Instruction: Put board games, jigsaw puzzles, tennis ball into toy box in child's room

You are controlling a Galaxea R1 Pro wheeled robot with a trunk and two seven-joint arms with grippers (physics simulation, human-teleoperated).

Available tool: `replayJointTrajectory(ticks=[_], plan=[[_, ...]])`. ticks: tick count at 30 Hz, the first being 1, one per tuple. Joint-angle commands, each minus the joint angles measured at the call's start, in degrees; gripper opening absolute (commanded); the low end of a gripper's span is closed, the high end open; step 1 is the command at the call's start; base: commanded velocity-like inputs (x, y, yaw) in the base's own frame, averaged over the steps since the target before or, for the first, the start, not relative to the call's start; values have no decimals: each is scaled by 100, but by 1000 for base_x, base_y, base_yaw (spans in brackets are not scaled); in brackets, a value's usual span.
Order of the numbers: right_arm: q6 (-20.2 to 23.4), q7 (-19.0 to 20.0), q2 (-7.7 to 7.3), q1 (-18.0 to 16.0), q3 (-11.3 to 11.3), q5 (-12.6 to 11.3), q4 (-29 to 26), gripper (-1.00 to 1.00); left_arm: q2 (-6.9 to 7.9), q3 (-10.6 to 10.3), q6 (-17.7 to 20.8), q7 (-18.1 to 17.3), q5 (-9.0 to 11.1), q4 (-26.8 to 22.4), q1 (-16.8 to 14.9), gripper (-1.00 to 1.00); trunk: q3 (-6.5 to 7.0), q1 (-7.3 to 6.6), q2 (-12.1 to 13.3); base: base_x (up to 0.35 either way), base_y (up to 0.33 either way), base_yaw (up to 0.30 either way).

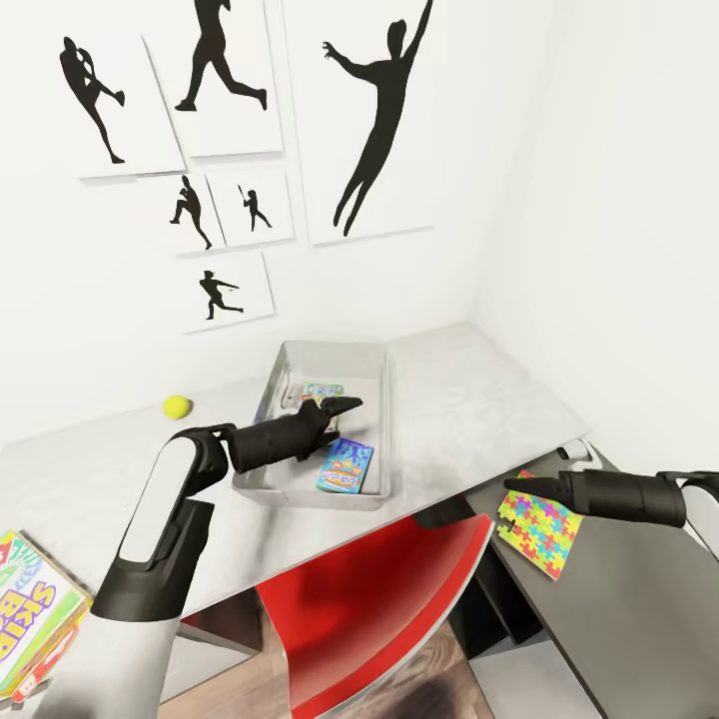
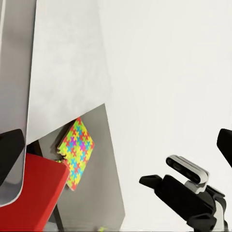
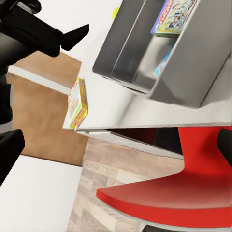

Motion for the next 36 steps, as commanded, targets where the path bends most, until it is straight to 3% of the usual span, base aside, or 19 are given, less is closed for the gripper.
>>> replayJointTrajectory(ticks=[1, 8, 14, 21, 36], plan=[[19, 17, -5, -6, 5, 4, 0, 100, -3, 2, 8, 60, 55, -5, -3, 100, -10, 4, -11, 0, 0, 0], [19, -53, -14, 68, -182, 24, -210, 100, -44, -211, -9, -9, 39, -36, 216, 100, -10, 4, -11, -24, 0, 0], [19, -274, -1, 274, -561, 32, -510, 100, -86, -412, -155, -188, 32, -51, 329, 100, -10, 4, -11, -174, 0, 0], [19, -386, 10, 369, -799, 35, -639, 100, -94, -550, -372, -456, 30, -59, 361, 100, -10, 4, -11, -241, 0, 0], [19, -490, 53, 411, -899, 44, -694, 100, -89, -620, -477, -758, 28, -64, 379, 100, -10, 4, -11, -75, 0, 103]])
